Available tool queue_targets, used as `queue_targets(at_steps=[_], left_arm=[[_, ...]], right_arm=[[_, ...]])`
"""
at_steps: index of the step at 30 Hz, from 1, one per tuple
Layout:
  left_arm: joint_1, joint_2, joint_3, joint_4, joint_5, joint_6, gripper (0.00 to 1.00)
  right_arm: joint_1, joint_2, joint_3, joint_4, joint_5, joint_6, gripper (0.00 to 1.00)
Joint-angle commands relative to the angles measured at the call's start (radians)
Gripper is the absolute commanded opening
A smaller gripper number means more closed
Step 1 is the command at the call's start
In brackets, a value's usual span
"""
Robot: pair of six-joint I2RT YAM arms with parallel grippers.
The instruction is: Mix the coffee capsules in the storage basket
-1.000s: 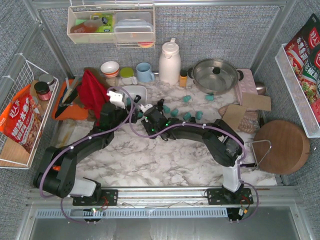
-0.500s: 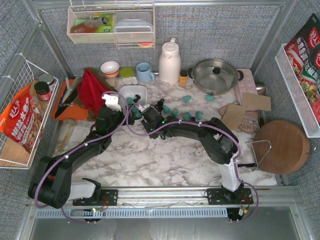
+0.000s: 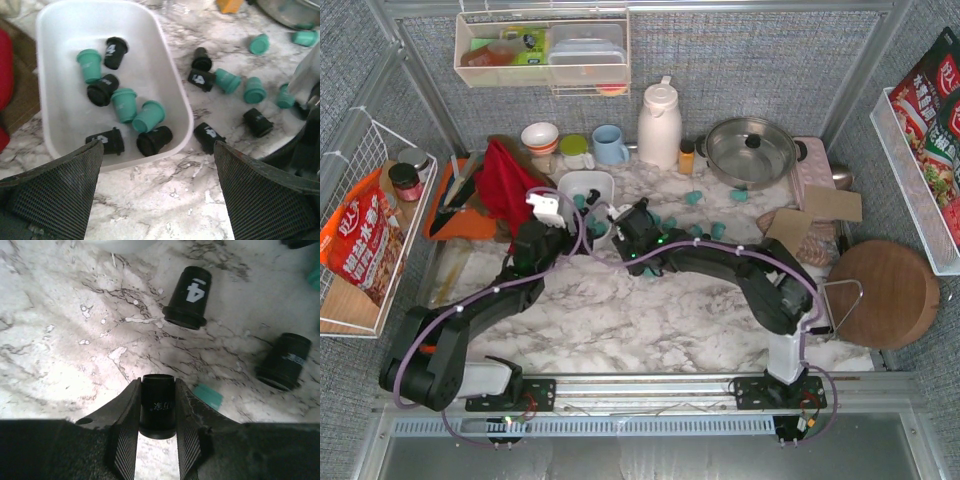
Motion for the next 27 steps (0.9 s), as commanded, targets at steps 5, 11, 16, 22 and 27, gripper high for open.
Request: queue_targets(at_steps=[5,11,16,22,27], left_arm=[[-0.013,0.019,-0.071,0.282,0.276,0.063,0.99],[-0.101,0.041,-0.175,0.535,0.364,0.189,0.99],[-0.179,0.085,-0.213,0.695,0.439,0.315,0.99],[-0.241,0.223,-0.282,1.079,0.521,0.410,0.99],[-0.274,0.275,-0.245,1.085,0.470,0.420,0.99]], right_arm=[[-0.052,-0.226,-0.146,0.176,-0.097,0.107,0.31],[-0.097,-0.407,-0.300,0.332,-0.155,0.199,0.31],[-0.116,-0.508,-0.401,0.446,-0.198,0.223,0.31],[-0.115,-0.585,-0.478,0.534,-0.237,0.226,0.31],[-0.116,-0.622,-0.520,0.593,-0.275,0.238,0.31]])
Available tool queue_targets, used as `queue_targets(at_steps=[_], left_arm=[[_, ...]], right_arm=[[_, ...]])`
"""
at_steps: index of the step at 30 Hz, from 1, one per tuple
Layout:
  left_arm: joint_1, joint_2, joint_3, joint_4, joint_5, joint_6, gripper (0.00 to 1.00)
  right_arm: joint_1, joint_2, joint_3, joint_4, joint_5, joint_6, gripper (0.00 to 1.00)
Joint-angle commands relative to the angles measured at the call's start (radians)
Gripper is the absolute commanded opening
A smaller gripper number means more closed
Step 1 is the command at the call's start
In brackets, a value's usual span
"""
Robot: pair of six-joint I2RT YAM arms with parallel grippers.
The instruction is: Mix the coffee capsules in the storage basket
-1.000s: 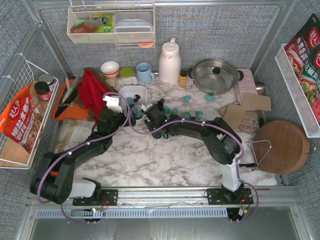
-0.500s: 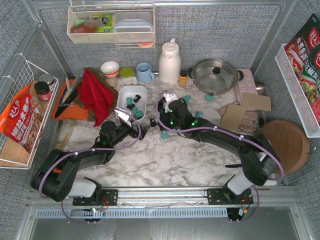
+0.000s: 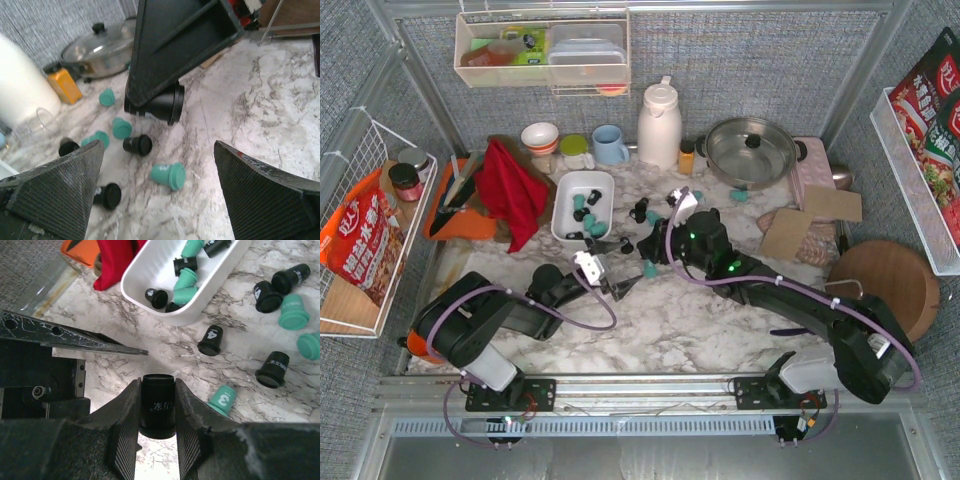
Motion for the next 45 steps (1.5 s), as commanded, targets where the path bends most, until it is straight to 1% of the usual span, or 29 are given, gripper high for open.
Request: queue_targets(at_steps=[1,4,11,13,18,21,23,24,25,27,30,35,37,39,42,45], left_arm=[[-0.023,0.012,0.020,0.170,-0.034,0.041,0.99],[-0.031,0.001,0.025,0.170,-0.062,0.053,0.99],[-0.061,0.015,0.043,0.170,-0.055,0.082,0.99],[-0.070,0.024,0.047,0.169,-0.052,0.101,0.94],[-0.082,0.038,0.061,0.169,-0.041,0.120,0.77],[-0.084,0.043,0.068,0.169,-0.044,0.123,0.70],[-0.086,0.046,0.072,0.170,-0.050,0.128,0.62],[-0.087,0.047,0.073,0.169,-0.062,0.128,0.58],[-0.087,0.049,0.074,0.169,-0.078,0.130,0.55],[-0.088,0.053,0.072,0.170,-0.122,0.135,0.51],[-0.085,0.067,0.069,0.169,-0.203,0.139,0.47],[-0.078,0.075,0.065,0.159,-0.291,0.124,0.46],[-0.057,0.062,0.067,0.123,-0.325,0.099,0.46],[-0.010,0.038,0.079,0.054,-0.346,0.053,0.46],[0.055,0.003,0.137,-0.123,-0.385,-0.011,0.45],[0.105,-0.006,0.213,-0.347,-0.482,-0.057,0.45]], right_arm=[[0.000,-0.024,-0.022,0.103,-0.053,0.024,0.31],[0.000,-0.030,-0.034,0.106,-0.064,0.034,0.31],[-0.001,-0.031,-0.053,0.148,-0.097,0.067,0.31],[0.001,-0.031,-0.053,0.151,-0.104,0.076,0.31],[0.000,-0.037,-0.060,0.152,-0.110,0.084,0.31],[0.000,-0.037,-0.060,0.142,-0.113,0.083,0.31],[0.000,-0.039,-0.061,0.134,-0.110,0.081,0.31],[-0.002,-0.042,-0.059,0.127,-0.105,0.080,0.32],[-0.002,-0.044,-0.056,0.115,-0.093,0.080,0.38],[-0.002,-0.052,-0.047,0.081,-0.069,0.075,0.45],[-0.007,-0.067,-0.030,0.015,-0.037,0.052,0.51],[-0.022,-0.106,-0.017,-0.060,0.022,0.012,0.54],[-0.023,-0.114,-0.012,-0.098,0.058,-0.015,0.54],[-0.023,-0.103,0.009,-0.164,0.093,-0.051,0.54],[-0.023,-0.059,0.038,-0.241,0.133,-0.077,0.54],[-0.023,0.007,0.050,-0.262,0.149,-0.074,0.54]])
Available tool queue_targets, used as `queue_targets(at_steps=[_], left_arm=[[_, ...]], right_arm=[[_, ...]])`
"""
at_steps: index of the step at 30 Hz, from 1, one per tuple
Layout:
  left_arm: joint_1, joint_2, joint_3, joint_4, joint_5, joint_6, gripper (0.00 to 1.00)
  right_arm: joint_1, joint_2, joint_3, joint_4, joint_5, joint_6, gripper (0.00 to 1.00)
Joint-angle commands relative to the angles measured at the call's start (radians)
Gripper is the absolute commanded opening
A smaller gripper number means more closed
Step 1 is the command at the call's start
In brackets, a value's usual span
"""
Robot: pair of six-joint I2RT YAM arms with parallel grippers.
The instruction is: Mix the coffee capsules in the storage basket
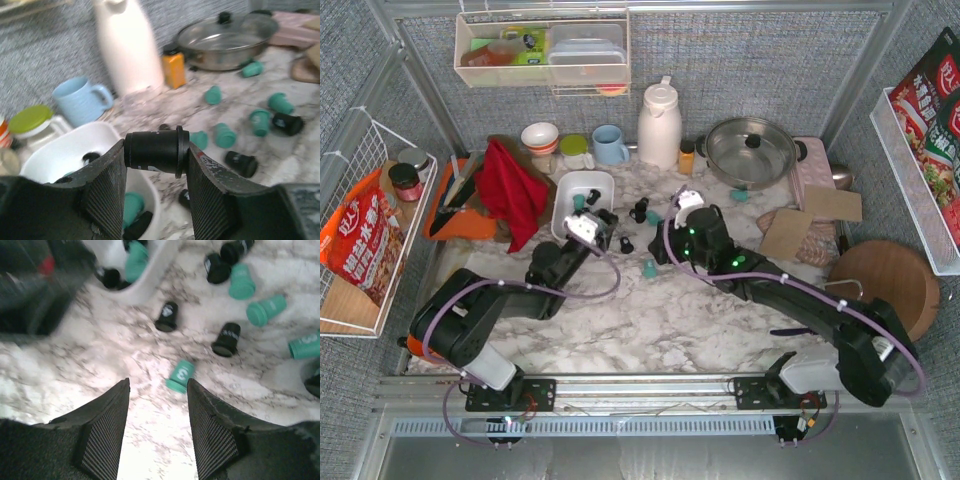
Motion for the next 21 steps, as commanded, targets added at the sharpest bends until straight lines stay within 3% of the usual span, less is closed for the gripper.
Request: queue_targets(at_steps=[1,4,9,21], left_arm=[[0.064,-0.007,0.097,-0.336,-0.142,-0.102,0.46],[0.113,0.028,0.175,-0.482,-0.186,-0.141,0.47],[0.163,0.096,0.252,-0.579,-0.218,-0.183,0.47],[0.204,0.168,0.374,-0.809,-0.294,-0.257,0.54]], right_arm=[[0.001,0.086,0.023,-0.088,0.057,-0.026,0.54],[0.003,0.182,0.066,-0.111,0.041,-0.014,0.54],[0.002,0.350,0.204,-0.198,0.038,-0.006,0.54],[0.006,0.542,0.320,-0.268,0.061,-0.014,0.52]])
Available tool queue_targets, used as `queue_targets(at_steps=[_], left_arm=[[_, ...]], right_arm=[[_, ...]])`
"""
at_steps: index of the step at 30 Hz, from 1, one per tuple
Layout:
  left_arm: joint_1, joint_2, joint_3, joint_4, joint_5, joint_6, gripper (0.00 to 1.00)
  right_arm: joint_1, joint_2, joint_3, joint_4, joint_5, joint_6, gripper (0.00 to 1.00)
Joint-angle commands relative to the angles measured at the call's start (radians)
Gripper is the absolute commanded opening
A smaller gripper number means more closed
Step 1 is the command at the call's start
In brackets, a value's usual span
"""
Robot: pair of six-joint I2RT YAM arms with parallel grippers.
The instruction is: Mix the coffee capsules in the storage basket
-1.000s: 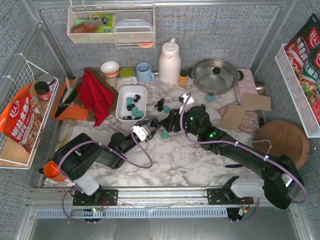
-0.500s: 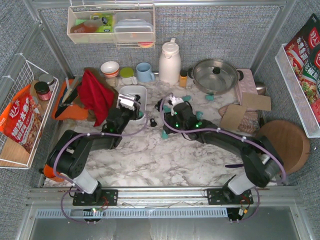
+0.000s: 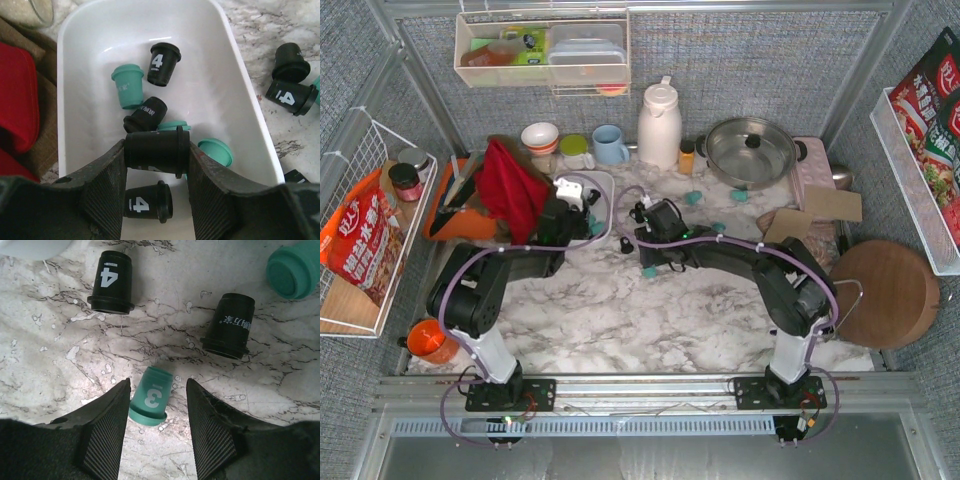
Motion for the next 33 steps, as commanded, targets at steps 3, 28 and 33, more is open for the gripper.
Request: queue_targets(at_steps=[3,28,33], left_arm=[[0.003,-0.008,0.014,-0.105,-0.080,-0.049,0.64],[-0.052,-0.280,-0.302,0.312,0.230,0.057,0.99],[-0.118,-0.270,-0.396,0.479,0.412,0.171,0.99]], right_arm=[[0.008,0.053,0.044,-0.056,0.011,-0.013,0.52],[0.027,-0.001,0.012,-0.052,0.031,-0.043,0.31],[0.026,-0.120,-0.078,0.059,-0.023,-0.037,0.30]])
